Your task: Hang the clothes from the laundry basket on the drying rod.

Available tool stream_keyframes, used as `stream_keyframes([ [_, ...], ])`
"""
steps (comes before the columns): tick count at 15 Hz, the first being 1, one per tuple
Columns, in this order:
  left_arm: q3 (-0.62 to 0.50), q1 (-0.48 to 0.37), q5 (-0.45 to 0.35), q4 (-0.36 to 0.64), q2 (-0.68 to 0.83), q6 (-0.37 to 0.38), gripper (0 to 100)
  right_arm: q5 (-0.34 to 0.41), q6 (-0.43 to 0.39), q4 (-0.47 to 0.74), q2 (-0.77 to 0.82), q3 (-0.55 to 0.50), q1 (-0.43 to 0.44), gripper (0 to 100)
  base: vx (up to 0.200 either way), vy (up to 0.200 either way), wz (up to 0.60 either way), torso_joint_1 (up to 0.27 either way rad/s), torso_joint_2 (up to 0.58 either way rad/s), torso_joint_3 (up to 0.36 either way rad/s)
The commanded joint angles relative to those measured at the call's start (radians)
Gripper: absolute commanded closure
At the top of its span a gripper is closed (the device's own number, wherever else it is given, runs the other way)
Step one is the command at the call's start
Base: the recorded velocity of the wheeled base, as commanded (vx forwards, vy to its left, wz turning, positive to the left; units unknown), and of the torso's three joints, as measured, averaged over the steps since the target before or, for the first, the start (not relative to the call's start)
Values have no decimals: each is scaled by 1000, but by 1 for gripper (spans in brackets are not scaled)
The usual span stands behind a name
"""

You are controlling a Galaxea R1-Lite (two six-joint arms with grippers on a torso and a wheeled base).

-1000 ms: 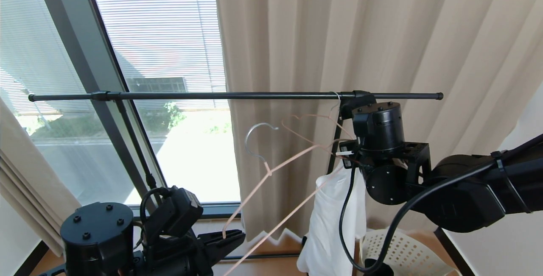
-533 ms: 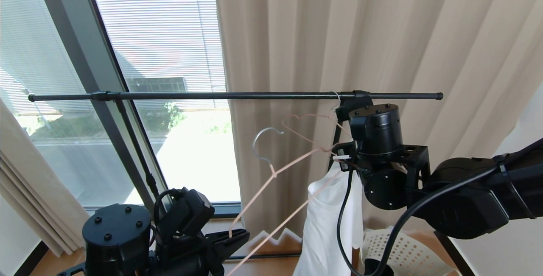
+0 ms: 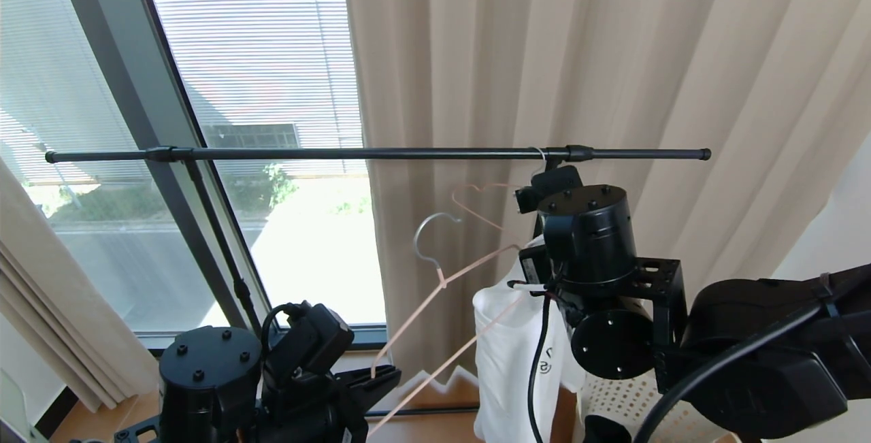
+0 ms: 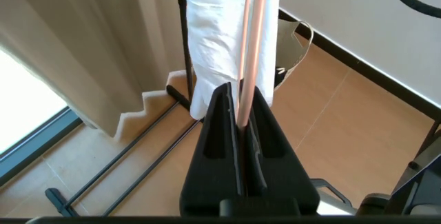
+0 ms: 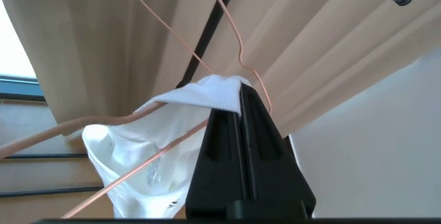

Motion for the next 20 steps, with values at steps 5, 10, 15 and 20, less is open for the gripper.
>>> stream_keyframes([
  [5, 1, 0, 1, -1, 6, 1, 100, -12, 8, -2, -10, 18, 88, 100, 0, 0, 0, 0, 0, 0],
  [10, 8, -2, 1, -1, 6, 8, 100, -12, 2, -92, 2, 34, 156, 100, 0, 0, 0, 0, 0, 0],
  [15, 6, -6, 1, -1, 6, 8, 100, -11, 7, -97, -6, 34, 222, 100, 0, 0, 0, 0, 0, 0],
  [20, 6, -6, 1, -1, 6, 7, 100, -8, 3, -187, -1, 34, 286, 100, 0, 0, 0, 0, 0, 0],
])
